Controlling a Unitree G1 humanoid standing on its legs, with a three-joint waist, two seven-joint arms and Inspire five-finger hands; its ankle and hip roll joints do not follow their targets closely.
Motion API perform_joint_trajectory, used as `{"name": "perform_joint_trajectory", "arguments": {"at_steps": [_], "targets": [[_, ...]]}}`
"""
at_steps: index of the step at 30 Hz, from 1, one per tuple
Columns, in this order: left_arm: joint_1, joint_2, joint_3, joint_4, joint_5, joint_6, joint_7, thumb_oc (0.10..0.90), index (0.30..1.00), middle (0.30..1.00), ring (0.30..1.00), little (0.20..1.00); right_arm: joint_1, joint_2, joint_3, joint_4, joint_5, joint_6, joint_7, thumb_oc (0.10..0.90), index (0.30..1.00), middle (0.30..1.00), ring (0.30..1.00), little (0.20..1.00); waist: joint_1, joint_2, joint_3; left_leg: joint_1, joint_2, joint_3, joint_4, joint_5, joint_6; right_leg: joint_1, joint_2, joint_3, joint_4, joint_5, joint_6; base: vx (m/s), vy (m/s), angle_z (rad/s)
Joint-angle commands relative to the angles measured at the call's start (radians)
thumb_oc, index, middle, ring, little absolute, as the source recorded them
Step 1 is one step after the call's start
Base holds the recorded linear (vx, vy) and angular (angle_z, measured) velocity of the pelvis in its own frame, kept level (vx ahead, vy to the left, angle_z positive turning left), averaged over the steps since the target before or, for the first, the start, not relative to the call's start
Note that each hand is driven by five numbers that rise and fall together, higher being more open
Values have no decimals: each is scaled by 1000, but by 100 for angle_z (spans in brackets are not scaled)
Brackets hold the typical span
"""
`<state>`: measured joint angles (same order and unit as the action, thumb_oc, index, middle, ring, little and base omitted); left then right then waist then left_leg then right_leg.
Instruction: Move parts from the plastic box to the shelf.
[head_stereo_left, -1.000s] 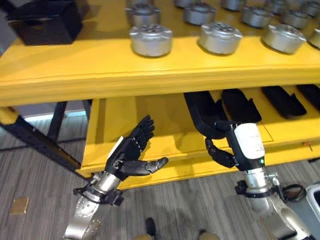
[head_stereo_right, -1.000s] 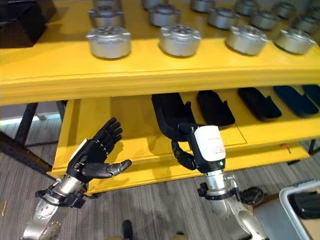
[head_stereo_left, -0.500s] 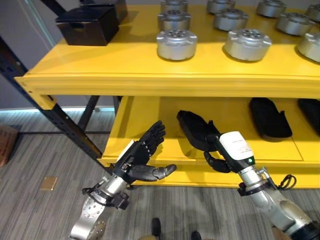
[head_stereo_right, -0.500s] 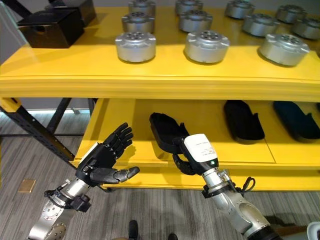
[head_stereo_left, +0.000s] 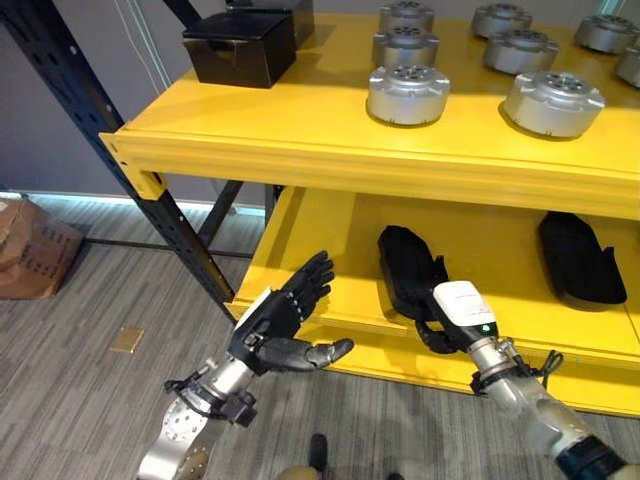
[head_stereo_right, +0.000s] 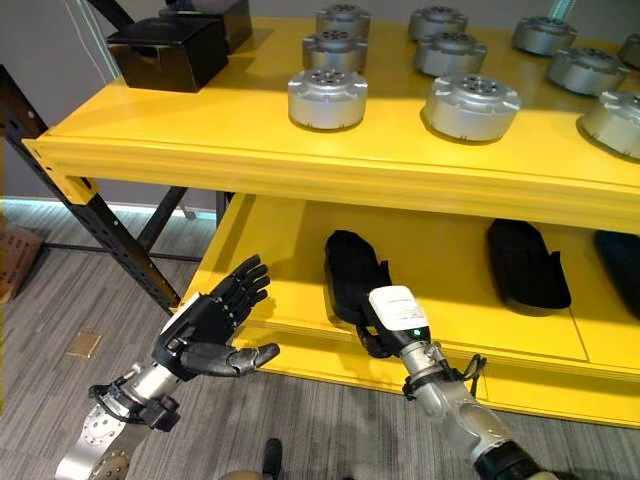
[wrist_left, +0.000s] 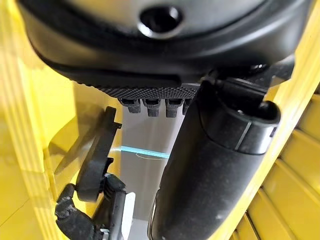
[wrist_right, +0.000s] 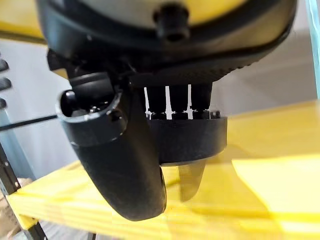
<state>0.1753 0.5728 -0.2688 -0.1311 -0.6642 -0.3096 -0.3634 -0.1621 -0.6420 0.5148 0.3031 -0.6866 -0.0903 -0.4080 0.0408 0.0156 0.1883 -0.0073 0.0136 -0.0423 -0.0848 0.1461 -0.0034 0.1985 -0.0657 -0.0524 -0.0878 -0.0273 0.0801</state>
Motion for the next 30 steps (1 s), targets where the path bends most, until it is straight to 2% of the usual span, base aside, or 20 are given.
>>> {"name": "perform_joint_trajectory", "arguments": {"at_steps": [1, 2, 5, 10, 17, 24, 25, 30], "targets": [[-94, -4, 56, -85, -54, -72, -34, 900, 1000, 1000, 1000, 1000, -186, 15, 4, 25, 19, 51, -58, 400, 300, 300, 300, 300, 25, -24, -27, 100, 12, 12, 5, -170, 3, -102, -29, -17, 27, 41, 10, 12, -2, 13], [-94, -4, 57, -85, -54, -72, -34, 900, 1000, 1000, 1000, 1000, -186, 15, 4, 25, 19, 50, -58, 400, 300, 300, 300, 300, 25, -24, -27, 100, 12, 12, 5, -170, 3, -102, -29, -17, 27, 41, 10, 21, 0, 14], [-115, -7, 41, -77, -59, -65, -34, 900, 1000, 1000, 1000, 1000, -248, 41, 16, 123, 45, 119, -69, 400, 300, 300, 300, 300, 40, -14, -9, 82, 12, 8, 8, -164, 1, -117, -29, -28, 36, 39, 7, 7, 4, 5], [-141, -11, 32, -71, -39, -64, -35, 900, 1000, 1000, 1000, 1000, -319, 55, 8, 229, 82, 168, -91, 400, 300, 300, 300, 300, 54, 2, 18, 58, 7, -2, 19, -159, -1, -139, -33, -37, 55, 35, 3, -26, 15, 3], [-263, 17, 1, -68, -34, -59, -14, 900, 1000, 1000, 1000, 1000, -503, 48, 20, 399, 134, 221, -134, 400, 300, 300, 300, 300, 74, 24, 111, -25, -8, -18, 52, -150, 6, -211, -39, -42, 93, 36, -1, -120, -13, -3], [-272, 24, 0, -80, -35, -51, -26, 900, 1000, 1000, 1000, 1000, -543, 21, 18, 439, 126, 231, -153, 400, 300, 300, 300, 300, 82, 31, 148, -51, -15, -20, 67, -145, 8, -229, -40, -46, 105, 36, -5, -15, -16, -7], [-274, 27, -2, -83, -32, -33, -26, 900, 1000, 1000, 1000, 1000, -567, 6, 20, 455, 123, 231, -150, 400, 300, 300, 300, 300, 86, 35, 160, -57, -16, -20, 70, -143, 9, -233, -42, -51, 109, 37, -5, -2, -24, 36], [-271, 32, -4, -91, -29, -30, -40, 900, 1000, 1000, 1000, 1000, -581, -6, 22, 455, 120, 246, -159, 400, 300, 300, 300, 300, 88, 37, 170, -63, -17, -19, 73, -142, 9, -235, -44, -51, 111, 37, -4, 13, -25, 17]]}}
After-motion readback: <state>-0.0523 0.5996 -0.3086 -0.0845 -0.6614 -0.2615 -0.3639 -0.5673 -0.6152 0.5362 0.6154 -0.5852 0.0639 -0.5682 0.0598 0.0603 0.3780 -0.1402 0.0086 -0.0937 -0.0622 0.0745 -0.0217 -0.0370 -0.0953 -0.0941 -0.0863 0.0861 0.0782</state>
